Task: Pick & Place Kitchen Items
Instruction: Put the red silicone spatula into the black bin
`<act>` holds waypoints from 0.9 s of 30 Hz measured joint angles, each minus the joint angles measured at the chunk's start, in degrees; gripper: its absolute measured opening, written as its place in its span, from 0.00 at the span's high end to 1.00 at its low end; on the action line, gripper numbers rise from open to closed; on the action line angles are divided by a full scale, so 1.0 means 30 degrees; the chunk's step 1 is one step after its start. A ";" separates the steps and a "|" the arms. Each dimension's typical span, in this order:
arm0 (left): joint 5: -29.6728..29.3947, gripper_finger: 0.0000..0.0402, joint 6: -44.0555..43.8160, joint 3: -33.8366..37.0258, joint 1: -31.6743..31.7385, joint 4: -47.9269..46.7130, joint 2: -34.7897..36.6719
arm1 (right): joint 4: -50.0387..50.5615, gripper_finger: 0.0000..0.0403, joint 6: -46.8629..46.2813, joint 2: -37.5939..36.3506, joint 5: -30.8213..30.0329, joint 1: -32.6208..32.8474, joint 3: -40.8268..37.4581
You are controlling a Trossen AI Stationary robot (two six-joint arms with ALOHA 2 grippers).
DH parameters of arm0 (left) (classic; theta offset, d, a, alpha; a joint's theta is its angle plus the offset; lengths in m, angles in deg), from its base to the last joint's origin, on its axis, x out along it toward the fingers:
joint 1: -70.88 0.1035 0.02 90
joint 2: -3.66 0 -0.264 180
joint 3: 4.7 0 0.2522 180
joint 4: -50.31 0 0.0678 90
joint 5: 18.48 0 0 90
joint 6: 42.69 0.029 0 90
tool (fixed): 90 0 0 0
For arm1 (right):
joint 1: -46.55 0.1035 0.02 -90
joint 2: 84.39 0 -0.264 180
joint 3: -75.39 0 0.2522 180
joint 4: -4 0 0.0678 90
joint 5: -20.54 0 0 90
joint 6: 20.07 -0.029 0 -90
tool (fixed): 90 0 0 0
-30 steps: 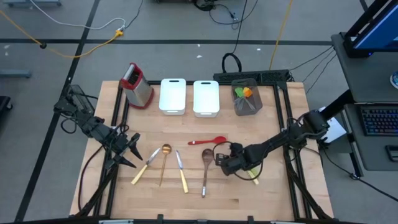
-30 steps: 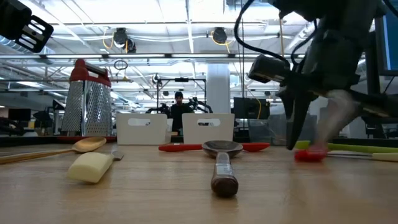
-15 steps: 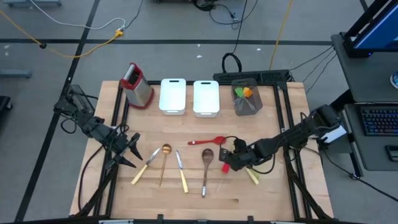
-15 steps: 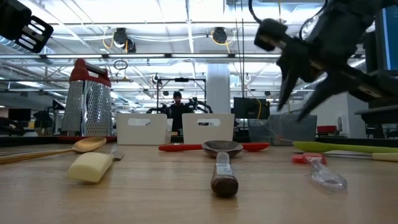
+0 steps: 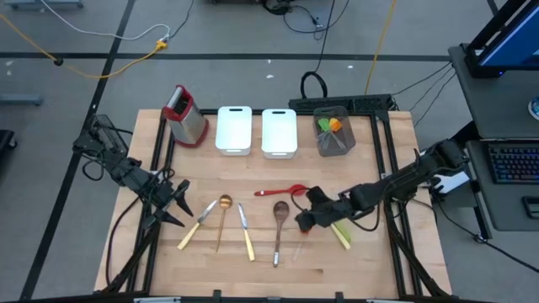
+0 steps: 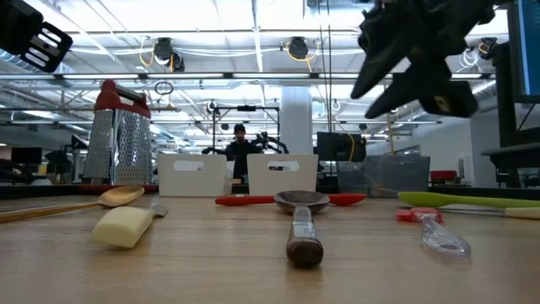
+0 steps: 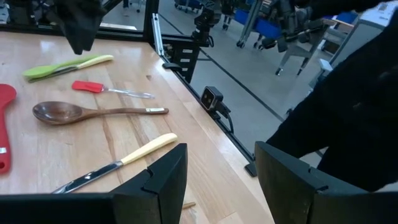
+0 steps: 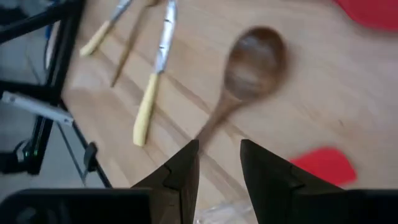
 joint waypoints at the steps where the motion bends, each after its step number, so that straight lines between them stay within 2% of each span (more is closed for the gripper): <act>1: -0.0061 0.52 -0.0004 0.0000 -0.0001 0.0002 0.0000 | -0.0286 0.72 0.0732 0.0006 -0.0047 -0.0080 0.0000; 4: -0.0063 0.52 -0.0075 0.0000 -0.0003 0.0051 -0.0001 | -0.1220 0.72 0.3802 0.0000 0.0442 -0.0427 0.0000; 10: -0.0063 0.52 -0.1942 0.0000 0.0001 0.0216 -0.0015 | -0.1215 0.72 1.1896 0.0000 0.4322 -0.1635 0.0007; 15: -0.0070 0.52 -0.2051 0.0000 -0.0004 0.0211 -0.0015 | 0.0799 0.71 1.8028 0.0000 0.4546 -0.2176 0.0007; 19: -0.0070 0.52 -0.2057 0.0000 -0.0001 0.0211 -0.0015 | 0.1885 0.69 2.1059 0.0000 0.4541 -0.2348 0.0013; 27: -0.1015 0.52 -0.2010 0.0000 0.0004 0.0185 -0.0015 | 0.1759 0.59 2.4698 0.0005 0.4519 -0.1632 0.0041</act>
